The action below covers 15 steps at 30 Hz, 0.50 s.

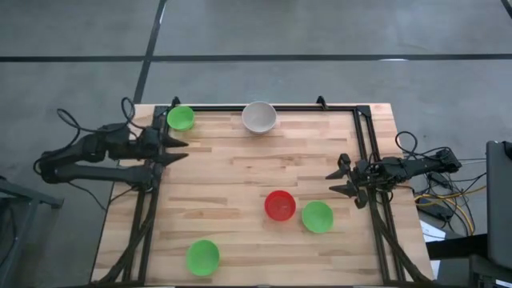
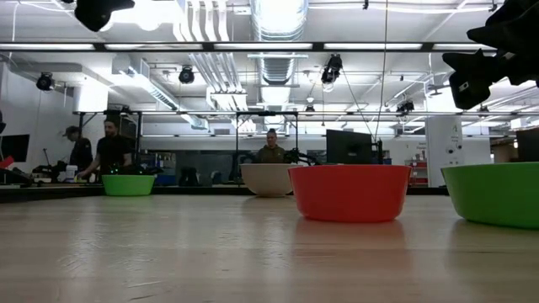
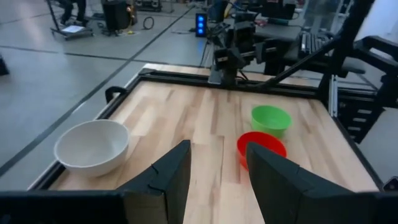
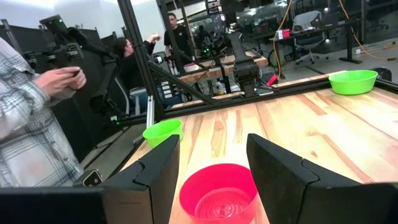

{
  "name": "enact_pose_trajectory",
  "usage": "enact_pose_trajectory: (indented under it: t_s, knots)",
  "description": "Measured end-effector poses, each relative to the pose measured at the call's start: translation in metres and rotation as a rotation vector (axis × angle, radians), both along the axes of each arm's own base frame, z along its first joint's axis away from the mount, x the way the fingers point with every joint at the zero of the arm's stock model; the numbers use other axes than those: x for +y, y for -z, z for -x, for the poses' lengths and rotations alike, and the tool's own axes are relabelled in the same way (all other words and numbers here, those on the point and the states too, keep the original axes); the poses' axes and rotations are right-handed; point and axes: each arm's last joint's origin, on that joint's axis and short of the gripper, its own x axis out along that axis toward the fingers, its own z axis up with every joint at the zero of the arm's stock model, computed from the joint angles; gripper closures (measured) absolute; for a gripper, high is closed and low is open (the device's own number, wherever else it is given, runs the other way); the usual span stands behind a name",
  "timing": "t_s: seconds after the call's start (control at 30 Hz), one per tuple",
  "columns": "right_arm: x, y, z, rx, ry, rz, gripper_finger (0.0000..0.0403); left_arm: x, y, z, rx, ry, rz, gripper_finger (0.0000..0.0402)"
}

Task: Nest bowls inside each other
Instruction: Stack the top green bowl on top of the white bowl

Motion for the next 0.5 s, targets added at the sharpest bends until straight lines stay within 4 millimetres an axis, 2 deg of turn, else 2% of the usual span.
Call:
enact_pose_trajectory:
  t_s: [0.27,0.5]
  knots:
    - [0.000,0.000,0.000,0.000,0.000,0.000,0.0220,0.009,0.001,-0.009,-0.009,0.056,-0.004,0.0241]
    - [0.000,0.000,0.000,0.000,0.000,0.000,0.0220,0.029,0.002,-0.011,-0.010,0.069,0.040,0.0241]
